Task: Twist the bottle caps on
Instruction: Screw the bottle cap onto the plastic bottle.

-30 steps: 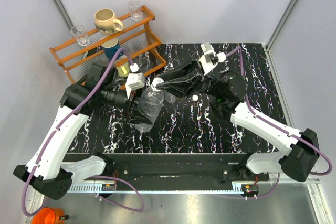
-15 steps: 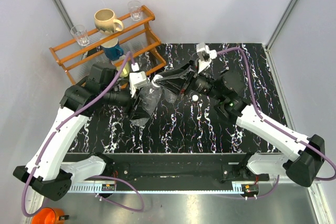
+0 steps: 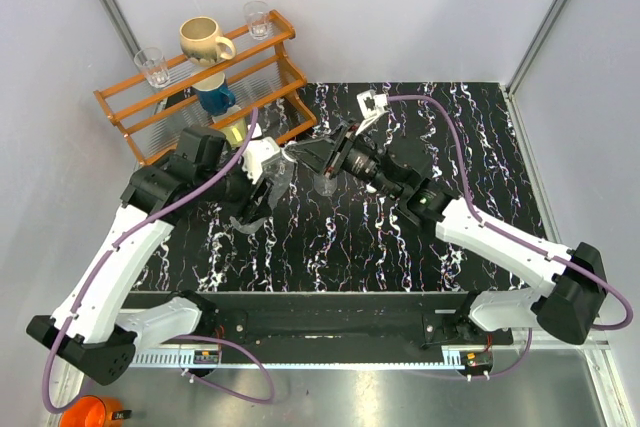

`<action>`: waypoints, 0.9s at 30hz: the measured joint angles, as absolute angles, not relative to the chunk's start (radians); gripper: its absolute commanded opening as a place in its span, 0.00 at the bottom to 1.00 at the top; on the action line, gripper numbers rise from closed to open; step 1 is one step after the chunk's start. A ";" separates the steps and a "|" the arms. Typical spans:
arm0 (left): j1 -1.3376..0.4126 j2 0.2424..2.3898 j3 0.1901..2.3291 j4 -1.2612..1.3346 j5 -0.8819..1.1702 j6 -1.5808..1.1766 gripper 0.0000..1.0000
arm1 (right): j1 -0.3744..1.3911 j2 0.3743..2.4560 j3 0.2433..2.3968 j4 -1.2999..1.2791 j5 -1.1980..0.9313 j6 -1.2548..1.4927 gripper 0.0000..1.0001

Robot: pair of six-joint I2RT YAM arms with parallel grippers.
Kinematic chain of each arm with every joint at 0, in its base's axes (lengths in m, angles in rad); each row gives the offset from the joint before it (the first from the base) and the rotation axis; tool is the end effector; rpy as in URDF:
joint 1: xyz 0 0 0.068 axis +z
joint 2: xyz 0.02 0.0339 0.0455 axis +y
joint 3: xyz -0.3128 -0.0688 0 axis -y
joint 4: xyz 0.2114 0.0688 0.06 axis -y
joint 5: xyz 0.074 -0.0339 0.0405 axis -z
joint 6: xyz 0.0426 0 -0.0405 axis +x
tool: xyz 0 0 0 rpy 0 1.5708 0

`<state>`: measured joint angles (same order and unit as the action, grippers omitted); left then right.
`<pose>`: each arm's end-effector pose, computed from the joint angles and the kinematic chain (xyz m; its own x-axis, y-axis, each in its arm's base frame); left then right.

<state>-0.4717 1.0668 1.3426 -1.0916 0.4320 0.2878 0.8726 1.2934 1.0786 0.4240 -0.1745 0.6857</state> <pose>0.1106 -0.0764 0.4206 -0.4324 0.5099 -0.7436 0.8249 0.5567 -0.0979 0.1660 0.2093 0.4520 -0.4435 0.4416 -0.7799 -0.7529 0.2886 0.5915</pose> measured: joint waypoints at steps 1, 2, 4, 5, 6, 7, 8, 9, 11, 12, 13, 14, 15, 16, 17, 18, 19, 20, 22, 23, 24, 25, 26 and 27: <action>-0.472 1.067 1.339 -1.091 0.419 0.288 0.00 | 0.878 1.293 1.082 0.407 -0.154 0.690 0.12; -0.472 1.067 1.336 -1.090 0.407 0.289 0.00 | 0.886 1.293 1.085 0.387 -0.128 0.696 0.13; -0.473 1.066 1.331 -1.089 0.389 0.290 0.00 | 0.896 1.293 1.086 0.365 -0.089 0.712 0.18; -0.473 1.066 1.330 -1.090 0.379 0.290 0.00 | 0.899 1.294 1.086 0.358 -0.076 0.720 0.21; -0.474 1.066 1.328 -1.089 0.373 0.291 0.00 | 0.902 1.296 1.087 0.353 -0.064 0.729 0.26; -0.474 1.065 1.327 -1.090 0.369 0.291 0.00 | 0.905 1.298 1.088 0.347 -0.053 0.737 0.34; -0.474 1.064 1.324 -1.090 0.362 0.290 0.00 | 0.909 1.301 1.090 0.343 -0.044 0.743 0.38; -0.474 1.062 1.322 -1.090 0.358 0.290 0.00 | 0.910 1.305 1.093 0.342 -0.041 0.748 0.42; -0.473 1.058 1.317 -1.090 0.353 0.290 0.00 | 0.912 1.308 1.094 0.341 -0.038 0.754 0.53; -0.474 1.055 1.315 -1.080 0.352 0.282 0.00 | 0.914 1.308 1.095 0.329 -0.049 0.756 0.55; -0.473 1.055 1.314 -1.040 0.351 0.278 0.00 | 0.924 1.307 1.094 0.298 -0.061 0.759 0.58; -0.472 1.053 1.314 -1.019 0.338 0.276 0.00 | 0.937 1.307 1.093 0.281 -0.068 0.760 0.63; -0.466 1.051 1.313 -0.995 0.338 0.270 0.00 | 0.948 1.306 1.094 0.253 -0.080 0.757 0.68; -0.463 1.050 1.313 -0.964 0.338 0.264 0.00 | 0.959 1.304 1.094 0.217 -0.091 0.750 0.74; -0.463 1.047 1.313 -0.932 0.338 0.260 0.00 | 0.966 1.304 1.094 0.192 -0.097 0.744 0.83; -0.463 1.044 1.313 -0.910 0.339 0.258 0.00 | 0.971 1.304 1.094 0.157 -0.099 0.736 0.86; -0.464 1.042 1.313 -0.895 0.340 0.256 0.00 | 0.975 1.303 1.094 0.129 -0.099 0.728 0.89; -0.464 1.040 1.313 -0.881 0.340 0.254 0.00 | 0.976 1.297 1.094 0.099 -0.097 0.712 0.91; -0.464 1.038 1.313 -0.862 0.348 0.252 0.00 | 0.976 1.276 1.094 0.051 -0.095 0.686 0.91; -0.464 1.036 1.313 -0.858 0.355 0.250 0.00 | 0.975 1.260 1.095 0.029 -0.093 0.670 0.91; -0.464 1.036 1.313 -0.855 0.364 0.249 0.00 | 0.975 1.240 1.096 0.008 -0.091 0.649 0.91; -0.463 1.035 1.312 -0.852 0.376 0.245 0.00 | 0.975 1.216 1.096 -0.007 -0.090 0.626 0.91; -0.463 1.035 1.312 -0.849 0.393 0.242 0.00 | 0.975 1.188 1.096 -0.020 -0.091 0.601 0.90; -0.463 1.035 1.312 -0.847 0.417 0.241 0.00 | 0.975 1.163 1.096 -0.026 -0.094 0.576 0.90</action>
<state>-0.4629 1.0348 1.3125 -0.8474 0.4171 0.2409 0.9752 1.1633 1.0958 -0.0261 -0.0937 0.5758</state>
